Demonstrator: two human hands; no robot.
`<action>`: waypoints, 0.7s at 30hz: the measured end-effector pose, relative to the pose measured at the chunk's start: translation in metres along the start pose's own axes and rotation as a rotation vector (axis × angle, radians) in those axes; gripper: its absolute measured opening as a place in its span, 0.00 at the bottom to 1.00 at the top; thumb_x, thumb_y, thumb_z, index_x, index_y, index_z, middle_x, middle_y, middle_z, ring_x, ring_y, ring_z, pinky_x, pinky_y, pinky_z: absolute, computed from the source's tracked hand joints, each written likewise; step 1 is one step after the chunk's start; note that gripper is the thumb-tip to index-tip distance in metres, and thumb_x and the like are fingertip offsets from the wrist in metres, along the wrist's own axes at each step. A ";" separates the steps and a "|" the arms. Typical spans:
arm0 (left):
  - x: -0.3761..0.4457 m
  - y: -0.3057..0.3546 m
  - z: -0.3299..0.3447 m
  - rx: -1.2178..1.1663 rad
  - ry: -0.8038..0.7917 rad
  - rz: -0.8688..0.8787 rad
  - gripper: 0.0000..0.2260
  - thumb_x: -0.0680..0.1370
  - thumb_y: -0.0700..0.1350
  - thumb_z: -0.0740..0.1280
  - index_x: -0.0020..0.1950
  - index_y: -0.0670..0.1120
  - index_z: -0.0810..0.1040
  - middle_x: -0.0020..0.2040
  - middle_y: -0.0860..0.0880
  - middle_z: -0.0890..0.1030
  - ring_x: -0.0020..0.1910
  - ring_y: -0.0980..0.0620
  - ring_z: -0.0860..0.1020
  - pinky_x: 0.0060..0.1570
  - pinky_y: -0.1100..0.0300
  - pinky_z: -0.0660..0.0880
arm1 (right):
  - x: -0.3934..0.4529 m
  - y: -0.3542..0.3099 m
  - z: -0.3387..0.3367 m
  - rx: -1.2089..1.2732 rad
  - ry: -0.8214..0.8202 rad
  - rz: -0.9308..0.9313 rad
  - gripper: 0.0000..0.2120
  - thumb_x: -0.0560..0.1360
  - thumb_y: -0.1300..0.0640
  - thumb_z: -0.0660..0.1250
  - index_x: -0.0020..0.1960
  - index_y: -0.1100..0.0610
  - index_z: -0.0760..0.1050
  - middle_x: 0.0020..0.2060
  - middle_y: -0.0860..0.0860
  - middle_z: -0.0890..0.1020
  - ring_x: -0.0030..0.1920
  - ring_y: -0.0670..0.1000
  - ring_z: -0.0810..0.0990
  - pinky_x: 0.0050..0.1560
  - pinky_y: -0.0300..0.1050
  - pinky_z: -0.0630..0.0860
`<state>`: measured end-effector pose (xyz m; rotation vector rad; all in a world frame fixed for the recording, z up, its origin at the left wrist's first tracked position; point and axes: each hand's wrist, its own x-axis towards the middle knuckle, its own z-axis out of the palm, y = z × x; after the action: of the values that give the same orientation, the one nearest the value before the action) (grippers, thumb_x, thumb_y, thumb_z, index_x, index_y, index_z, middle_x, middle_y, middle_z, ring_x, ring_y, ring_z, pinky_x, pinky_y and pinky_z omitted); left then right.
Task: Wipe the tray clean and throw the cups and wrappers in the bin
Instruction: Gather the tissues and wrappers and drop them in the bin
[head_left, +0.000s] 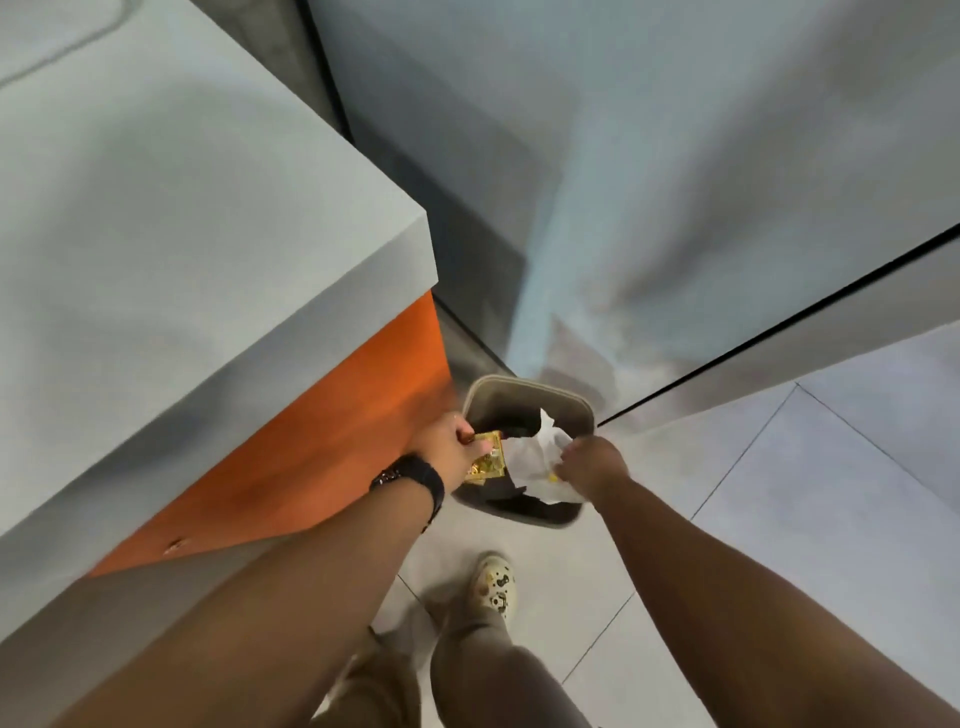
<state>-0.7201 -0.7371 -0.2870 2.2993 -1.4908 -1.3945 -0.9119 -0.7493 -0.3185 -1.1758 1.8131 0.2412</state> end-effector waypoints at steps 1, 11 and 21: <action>0.002 -0.004 0.004 -0.059 -0.031 -0.027 0.13 0.75 0.50 0.70 0.56 0.46 0.76 0.51 0.49 0.79 0.51 0.47 0.78 0.51 0.57 0.75 | 0.003 -0.001 0.003 -0.004 -0.005 0.015 0.15 0.77 0.56 0.65 0.62 0.60 0.76 0.59 0.58 0.79 0.58 0.58 0.78 0.52 0.44 0.74; -0.009 -0.021 -0.021 -0.108 -0.125 -0.096 0.23 0.78 0.53 0.64 0.71 0.45 0.68 0.67 0.47 0.74 0.65 0.48 0.73 0.64 0.57 0.67 | -0.003 -0.015 0.007 0.121 -0.099 0.063 0.19 0.79 0.49 0.60 0.63 0.60 0.75 0.60 0.60 0.78 0.60 0.60 0.76 0.63 0.53 0.72; -0.061 -0.037 -0.082 -0.043 -0.102 -0.063 0.22 0.78 0.57 0.63 0.69 0.50 0.70 0.68 0.50 0.73 0.66 0.50 0.72 0.68 0.52 0.67 | -0.054 -0.075 -0.007 0.149 -0.180 -0.151 0.13 0.79 0.56 0.63 0.61 0.58 0.77 0.39 0.47 0.76 0.35 0.45 0.72 0.36 0.38 0.69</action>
<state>-0.6434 -0.7036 -0.2172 2.3011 -1.4104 -1.5660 -0.8504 -0.7590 -0.2498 -1.1420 1.5511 0.1180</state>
